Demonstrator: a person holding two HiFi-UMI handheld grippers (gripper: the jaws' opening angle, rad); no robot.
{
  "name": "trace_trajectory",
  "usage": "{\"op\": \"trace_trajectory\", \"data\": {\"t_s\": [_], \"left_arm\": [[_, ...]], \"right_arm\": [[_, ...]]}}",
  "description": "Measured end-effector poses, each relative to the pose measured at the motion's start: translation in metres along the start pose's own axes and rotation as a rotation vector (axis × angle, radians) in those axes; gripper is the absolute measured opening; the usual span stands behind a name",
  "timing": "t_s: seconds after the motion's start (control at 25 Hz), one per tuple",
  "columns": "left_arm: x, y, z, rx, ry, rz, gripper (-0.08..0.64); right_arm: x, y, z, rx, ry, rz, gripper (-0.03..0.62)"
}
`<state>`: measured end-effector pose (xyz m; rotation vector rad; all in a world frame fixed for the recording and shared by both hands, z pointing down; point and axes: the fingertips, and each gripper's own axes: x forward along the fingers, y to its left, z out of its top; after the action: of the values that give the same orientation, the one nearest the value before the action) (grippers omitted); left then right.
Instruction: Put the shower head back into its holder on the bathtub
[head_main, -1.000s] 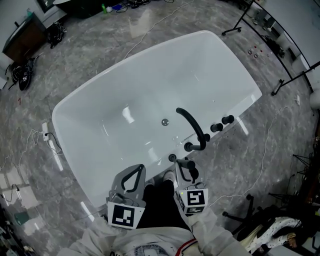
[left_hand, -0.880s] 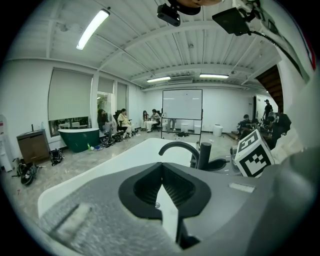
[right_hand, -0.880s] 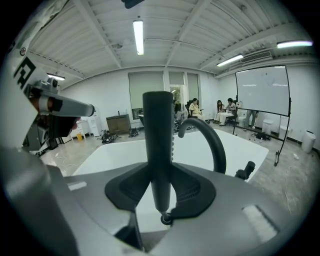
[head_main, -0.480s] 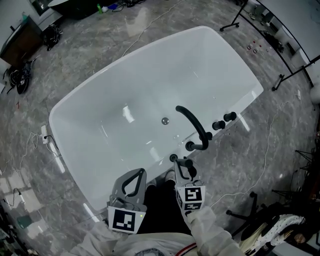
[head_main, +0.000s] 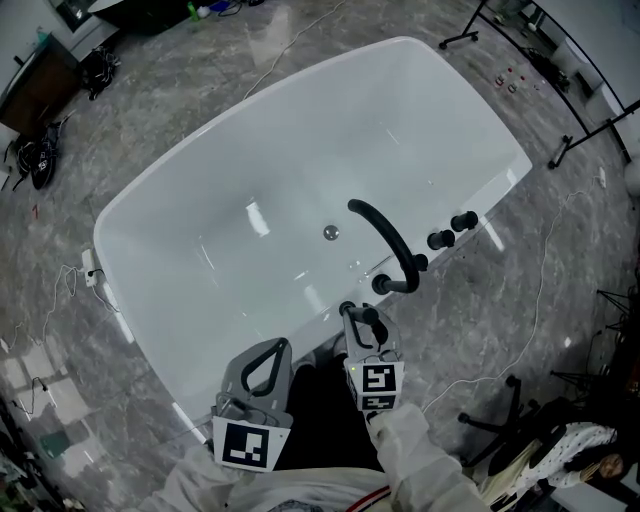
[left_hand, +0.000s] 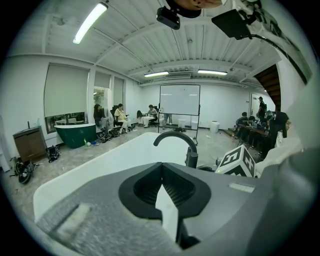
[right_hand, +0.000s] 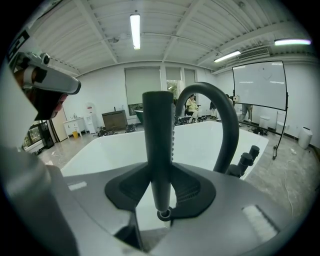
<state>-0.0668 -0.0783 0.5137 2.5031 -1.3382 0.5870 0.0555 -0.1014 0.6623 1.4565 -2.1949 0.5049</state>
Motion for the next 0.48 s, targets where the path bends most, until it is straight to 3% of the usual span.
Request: {"op": "trace_trajectory", "data": {"t_s": [0.48], "left_arm": [[0.004,-0.008,-0.01,0.004,0.028,-0.013,-0.008]], "right_arm": [[0.012,-0.001,-0.024,0.005,0.028,0.003,0.137]]}}
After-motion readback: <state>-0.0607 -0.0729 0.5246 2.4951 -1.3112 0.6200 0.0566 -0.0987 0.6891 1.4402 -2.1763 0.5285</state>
